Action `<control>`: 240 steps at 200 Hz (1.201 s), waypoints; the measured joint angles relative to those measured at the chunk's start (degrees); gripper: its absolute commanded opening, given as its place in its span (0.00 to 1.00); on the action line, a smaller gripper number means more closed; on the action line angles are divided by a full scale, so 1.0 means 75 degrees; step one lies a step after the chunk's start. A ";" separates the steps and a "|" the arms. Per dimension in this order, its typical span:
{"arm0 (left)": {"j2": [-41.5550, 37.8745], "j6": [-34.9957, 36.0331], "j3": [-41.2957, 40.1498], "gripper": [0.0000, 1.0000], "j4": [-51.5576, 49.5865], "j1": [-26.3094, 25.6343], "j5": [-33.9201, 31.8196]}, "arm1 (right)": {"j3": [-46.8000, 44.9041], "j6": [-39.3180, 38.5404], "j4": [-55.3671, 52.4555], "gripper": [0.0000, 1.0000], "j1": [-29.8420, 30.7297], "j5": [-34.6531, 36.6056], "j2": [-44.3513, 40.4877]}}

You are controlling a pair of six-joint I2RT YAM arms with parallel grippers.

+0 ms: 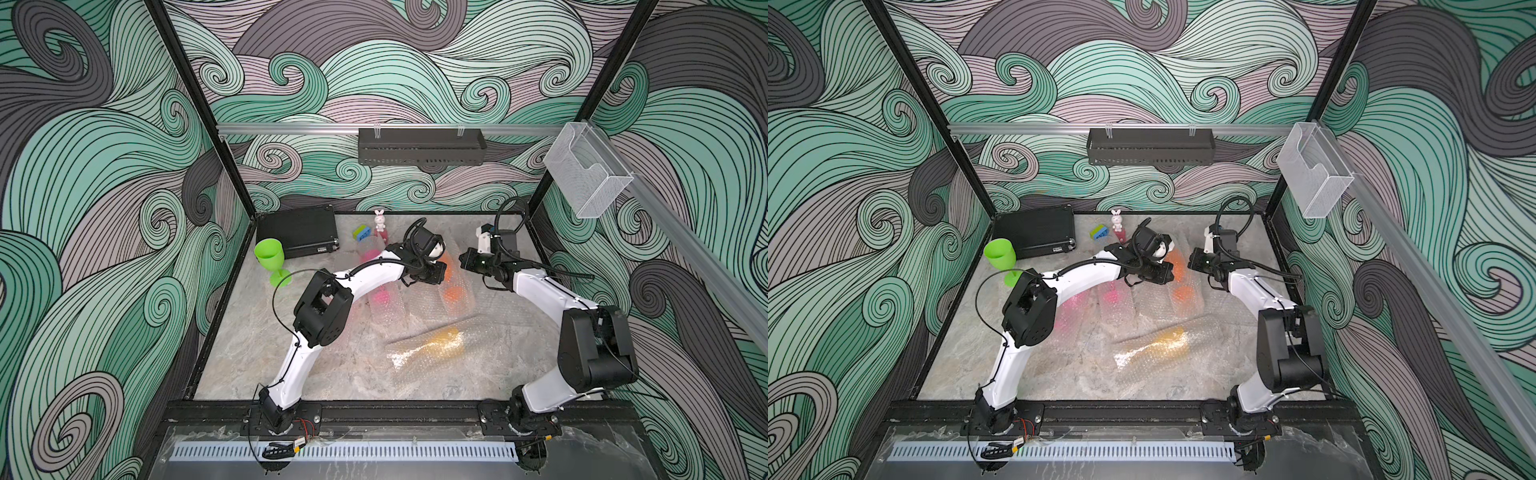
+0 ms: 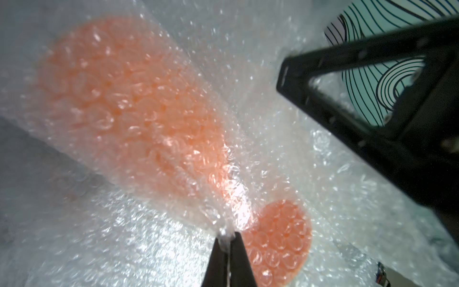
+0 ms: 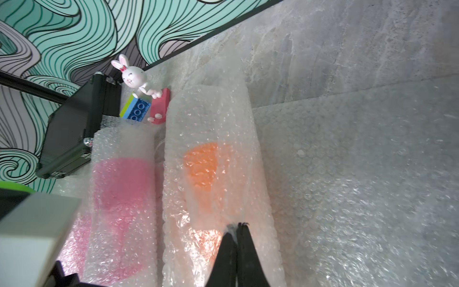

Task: Unpack wine glasses from bubble wrap
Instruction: Place the bubble wrap at the center of the board, then unwrap the bubble wrap.

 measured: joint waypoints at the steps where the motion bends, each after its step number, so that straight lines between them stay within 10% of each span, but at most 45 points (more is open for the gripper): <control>1: 0.0006 0.0006 0.0006 0.00 0.0009 0.0000 0.0000 | -0.0006 -0.0003 -0.0003 0.06 -0.0006 0.0009 -0.0003; 124: 0.0697 0.0251 0.0667 0.13 0.0201 -0.0052 -0.0038 | -0.0615 -0.0122 -0.0108 0.07 -0.1052 0.0973 -0.0530; 240: 0.0589 0.0227 0.0487 0.29 -0.1139 0.0679 -0.0551 | -0.0813 0.0117 -0.0804 0.32 -0.1276 0.1923 -0.0530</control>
